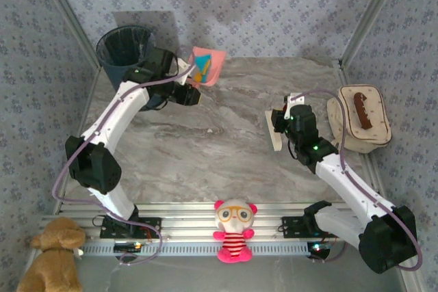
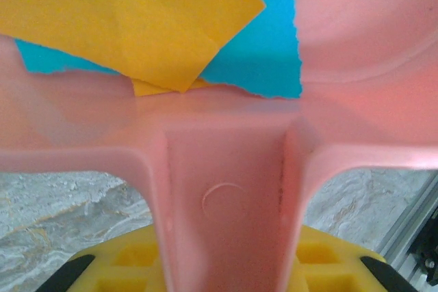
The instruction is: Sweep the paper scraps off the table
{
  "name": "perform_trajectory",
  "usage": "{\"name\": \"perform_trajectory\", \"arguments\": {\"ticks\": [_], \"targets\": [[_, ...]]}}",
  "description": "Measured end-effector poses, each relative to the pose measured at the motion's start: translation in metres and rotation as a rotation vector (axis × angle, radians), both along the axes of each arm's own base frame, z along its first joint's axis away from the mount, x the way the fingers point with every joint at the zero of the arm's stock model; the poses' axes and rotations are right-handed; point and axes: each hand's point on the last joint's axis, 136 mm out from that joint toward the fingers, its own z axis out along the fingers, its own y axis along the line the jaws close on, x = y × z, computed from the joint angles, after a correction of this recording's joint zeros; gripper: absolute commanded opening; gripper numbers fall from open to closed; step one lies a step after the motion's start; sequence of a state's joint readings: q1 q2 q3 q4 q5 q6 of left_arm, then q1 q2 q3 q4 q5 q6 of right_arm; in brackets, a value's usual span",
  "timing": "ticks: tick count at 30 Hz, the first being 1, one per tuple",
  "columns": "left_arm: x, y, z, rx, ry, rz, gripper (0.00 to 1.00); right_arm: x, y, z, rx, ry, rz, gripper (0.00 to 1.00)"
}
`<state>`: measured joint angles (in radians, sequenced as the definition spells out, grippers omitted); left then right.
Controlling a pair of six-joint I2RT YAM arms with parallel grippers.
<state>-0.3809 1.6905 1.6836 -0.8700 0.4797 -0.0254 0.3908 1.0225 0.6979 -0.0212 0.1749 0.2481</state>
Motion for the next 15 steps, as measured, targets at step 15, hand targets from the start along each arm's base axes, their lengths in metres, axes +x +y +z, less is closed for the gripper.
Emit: {"name": "perform_trajectory", "arguments": {"ticks": [15], "targets": [[0.044, 0.045, 0.072, -0.126, -0.09, 0.181, 0.0, 0.0, 0.002, 0.0, 0.014, 0.004, 0.005, 0.0]]}}
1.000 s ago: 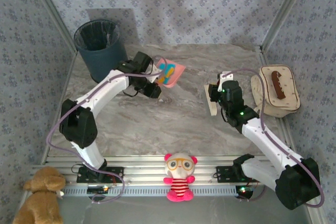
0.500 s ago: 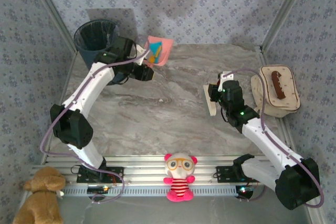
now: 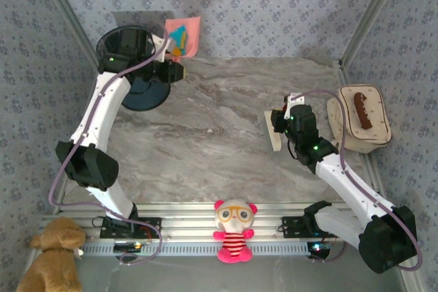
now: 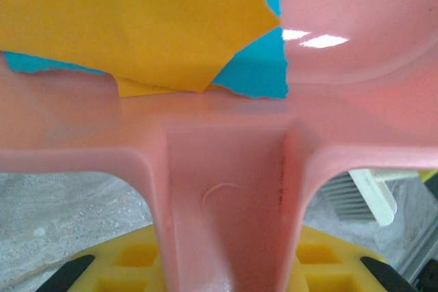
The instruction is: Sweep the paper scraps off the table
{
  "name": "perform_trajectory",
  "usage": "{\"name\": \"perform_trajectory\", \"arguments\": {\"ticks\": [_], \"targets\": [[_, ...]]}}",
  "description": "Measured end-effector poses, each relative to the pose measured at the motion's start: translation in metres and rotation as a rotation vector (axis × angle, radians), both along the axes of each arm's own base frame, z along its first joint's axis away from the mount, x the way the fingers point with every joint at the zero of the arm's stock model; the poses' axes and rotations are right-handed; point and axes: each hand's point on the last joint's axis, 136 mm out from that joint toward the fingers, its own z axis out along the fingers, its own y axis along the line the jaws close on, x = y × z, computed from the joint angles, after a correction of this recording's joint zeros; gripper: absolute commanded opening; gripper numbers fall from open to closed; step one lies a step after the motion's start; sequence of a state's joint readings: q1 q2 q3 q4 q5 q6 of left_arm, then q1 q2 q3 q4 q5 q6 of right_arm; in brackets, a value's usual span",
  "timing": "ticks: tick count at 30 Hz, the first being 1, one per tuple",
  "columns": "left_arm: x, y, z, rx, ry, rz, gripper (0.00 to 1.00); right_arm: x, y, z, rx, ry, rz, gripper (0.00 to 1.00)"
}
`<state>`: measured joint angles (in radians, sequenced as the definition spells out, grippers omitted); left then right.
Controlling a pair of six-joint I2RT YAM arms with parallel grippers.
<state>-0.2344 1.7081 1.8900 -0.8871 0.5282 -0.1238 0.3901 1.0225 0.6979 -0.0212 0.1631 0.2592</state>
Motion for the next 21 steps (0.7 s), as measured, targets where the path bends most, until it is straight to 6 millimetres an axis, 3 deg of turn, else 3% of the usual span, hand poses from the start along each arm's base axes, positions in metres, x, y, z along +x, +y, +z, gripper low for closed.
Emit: {"name": "perform_trajectory", "arguments": {"ticks": [11, 21], "targets": [[0.03, 0.019, 0.01, -0.118, 0.064, 0.099, 0.0, -0.001, 0.0, -0.002, 0.007, 0.009, 0.0, 0.0], [0.052, 0.052, 0.022, -0.25, 0.105, 0.229, 0.0, -0.001, 0.0, -0.002, 0.014, 0.011, -0.002, 0.0]]}}
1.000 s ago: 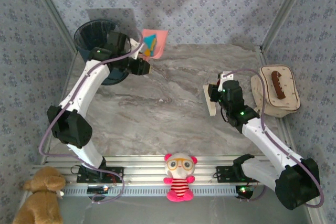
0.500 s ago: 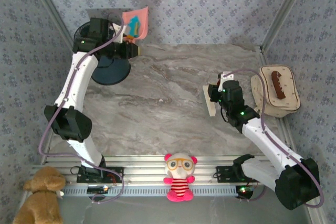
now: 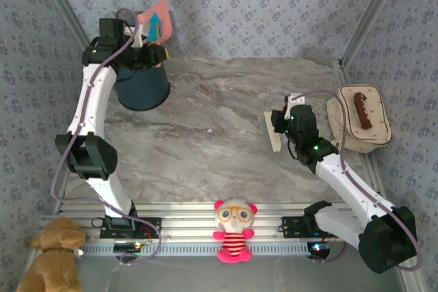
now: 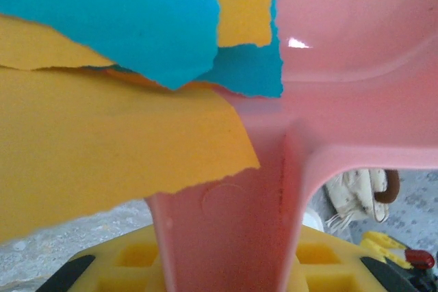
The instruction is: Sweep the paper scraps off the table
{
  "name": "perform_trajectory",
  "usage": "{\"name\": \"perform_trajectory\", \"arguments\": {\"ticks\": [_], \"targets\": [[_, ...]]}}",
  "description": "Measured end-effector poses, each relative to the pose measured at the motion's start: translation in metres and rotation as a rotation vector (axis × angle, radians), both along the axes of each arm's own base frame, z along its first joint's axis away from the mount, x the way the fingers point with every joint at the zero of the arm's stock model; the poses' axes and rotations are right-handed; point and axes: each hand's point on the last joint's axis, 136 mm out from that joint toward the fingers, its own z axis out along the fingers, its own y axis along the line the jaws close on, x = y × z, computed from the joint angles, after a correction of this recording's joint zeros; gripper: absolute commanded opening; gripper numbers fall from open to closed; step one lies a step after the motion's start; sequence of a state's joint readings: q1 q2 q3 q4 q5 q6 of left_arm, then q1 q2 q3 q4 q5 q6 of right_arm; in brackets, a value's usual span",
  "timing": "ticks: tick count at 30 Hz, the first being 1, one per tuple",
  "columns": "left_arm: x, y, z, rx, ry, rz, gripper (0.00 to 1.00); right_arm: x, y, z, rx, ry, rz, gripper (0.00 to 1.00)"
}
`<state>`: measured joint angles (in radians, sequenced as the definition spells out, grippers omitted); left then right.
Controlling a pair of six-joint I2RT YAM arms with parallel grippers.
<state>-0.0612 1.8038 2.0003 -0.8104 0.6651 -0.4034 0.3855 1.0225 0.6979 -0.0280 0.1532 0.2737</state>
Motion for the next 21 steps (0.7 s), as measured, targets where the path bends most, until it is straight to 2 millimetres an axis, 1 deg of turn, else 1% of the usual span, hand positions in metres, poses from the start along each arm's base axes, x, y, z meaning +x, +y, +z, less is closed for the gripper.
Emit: {"name": "perform_trajectory", "arguments": {"ticks": [6, 12, 14, 18, 21], "targets": [[0.011, 0.014, 0.01, -0.082, 0.002, 0.057, 0.0, 0.0, 0.001, 0.0, 0.002, 0.001, 0.004, 0.0], [0.022, 0.028, 0.011, -0.167, 0.024, 0.113, 0.0, 0.0, 0.002, 0.0, 0.005, 0.003, 0.01, 0.0], [0.025, 0.032, 0.012, -0.202, 0.03, 0.128, 0.0, 0.0, 0.002, -0.001, 0.007, 0.004, 0.009, 0.0], [0.031, 0.039, 0.004, -0.269, 0.067, 0.159, 0.0, 0.0, 0.002, -0.003, 0.006, 0.01, 0.009, 0.0], [0.034, 0.039, 0.006, -0.311, 0.079, 0.169, 0.0, 0.0, 0.003, -0.004, 0.008, 0.016, 0.011, 0.0]]}}
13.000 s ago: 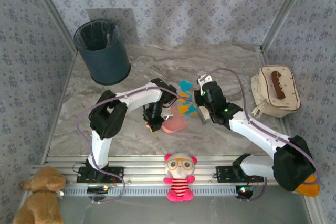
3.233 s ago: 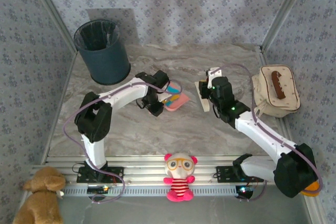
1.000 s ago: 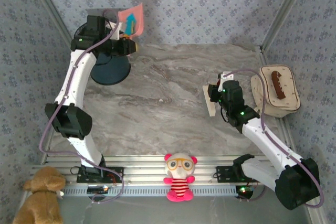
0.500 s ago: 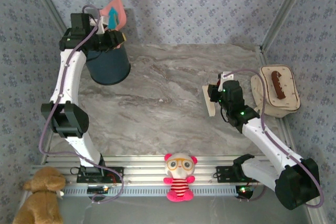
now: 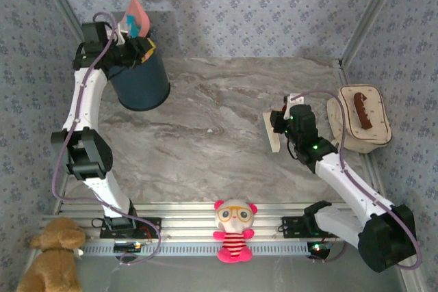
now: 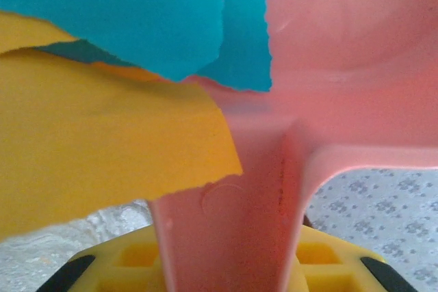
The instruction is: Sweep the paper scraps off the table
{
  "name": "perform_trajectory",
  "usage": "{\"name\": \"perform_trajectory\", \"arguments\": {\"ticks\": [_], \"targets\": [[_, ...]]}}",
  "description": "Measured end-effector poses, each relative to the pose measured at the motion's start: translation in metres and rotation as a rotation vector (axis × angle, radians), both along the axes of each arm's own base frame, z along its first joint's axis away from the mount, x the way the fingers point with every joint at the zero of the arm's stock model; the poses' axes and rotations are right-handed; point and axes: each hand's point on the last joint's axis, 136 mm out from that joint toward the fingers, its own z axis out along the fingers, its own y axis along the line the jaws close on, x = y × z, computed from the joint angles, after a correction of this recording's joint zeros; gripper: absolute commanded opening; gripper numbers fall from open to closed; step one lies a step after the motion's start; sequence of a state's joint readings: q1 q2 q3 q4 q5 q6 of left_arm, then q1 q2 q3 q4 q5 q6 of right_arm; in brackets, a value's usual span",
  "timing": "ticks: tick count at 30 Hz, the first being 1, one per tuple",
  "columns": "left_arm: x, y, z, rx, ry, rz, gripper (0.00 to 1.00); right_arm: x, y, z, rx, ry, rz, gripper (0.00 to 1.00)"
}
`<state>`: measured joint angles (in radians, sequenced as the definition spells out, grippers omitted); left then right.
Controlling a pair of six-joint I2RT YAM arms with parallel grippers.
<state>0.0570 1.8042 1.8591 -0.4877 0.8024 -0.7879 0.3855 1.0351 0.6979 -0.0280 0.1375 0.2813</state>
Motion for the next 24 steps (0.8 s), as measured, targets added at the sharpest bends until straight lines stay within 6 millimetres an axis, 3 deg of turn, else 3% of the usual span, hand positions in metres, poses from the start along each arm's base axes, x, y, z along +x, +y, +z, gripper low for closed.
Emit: {"name": "perform_trajectory", "arguments": {"ticks": [24], "targets": [[0.022, -0.004, 0.007, -0.262, 0.019, 0.058, 0.0, -0.001, 0.002, -0.011, -0.004, 0.029, 0.011, 0.0]]}}
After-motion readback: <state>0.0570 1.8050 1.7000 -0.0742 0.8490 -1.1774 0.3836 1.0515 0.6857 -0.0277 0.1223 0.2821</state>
